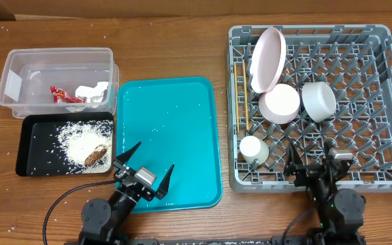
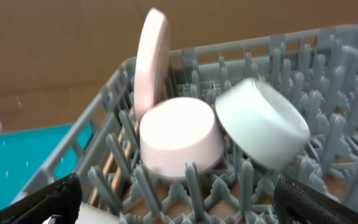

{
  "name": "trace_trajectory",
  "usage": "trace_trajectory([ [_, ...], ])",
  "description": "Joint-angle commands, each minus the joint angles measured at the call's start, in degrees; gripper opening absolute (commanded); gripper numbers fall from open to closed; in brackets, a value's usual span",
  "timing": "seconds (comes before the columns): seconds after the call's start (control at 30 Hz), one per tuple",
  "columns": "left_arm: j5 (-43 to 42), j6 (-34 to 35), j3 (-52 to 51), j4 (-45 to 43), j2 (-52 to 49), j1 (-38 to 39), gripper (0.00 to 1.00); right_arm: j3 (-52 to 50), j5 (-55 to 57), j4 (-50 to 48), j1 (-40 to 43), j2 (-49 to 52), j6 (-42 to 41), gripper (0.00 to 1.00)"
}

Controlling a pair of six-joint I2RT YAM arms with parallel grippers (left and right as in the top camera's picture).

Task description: Sort waste into correct bins and load items into the dishwasher

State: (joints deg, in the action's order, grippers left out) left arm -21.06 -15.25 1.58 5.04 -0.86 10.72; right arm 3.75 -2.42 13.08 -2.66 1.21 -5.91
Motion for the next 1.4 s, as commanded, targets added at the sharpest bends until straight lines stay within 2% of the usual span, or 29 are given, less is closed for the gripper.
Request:
trace_trajectory([
  [0.0,-0.4,-0.9,-0.2,-0.2,0.5,-0.6,1.00,-2.1,-0.3,-6.3,0.3,-1.0,-0.2,1.00],
  [0.03,-0.4,-0.9,-0.2,-0.2,0.5,-0.6,1.00,-3.3,-0.3,-8.7,0.3,-1.0,-0.2,1.00],
  [1.37,-0.4,-0.9,-0.2,-0.2,0.5,-0.6,1.00,-3.3,-0.3,-8.5,0.3,-1.0,-0.2,1.00],
])
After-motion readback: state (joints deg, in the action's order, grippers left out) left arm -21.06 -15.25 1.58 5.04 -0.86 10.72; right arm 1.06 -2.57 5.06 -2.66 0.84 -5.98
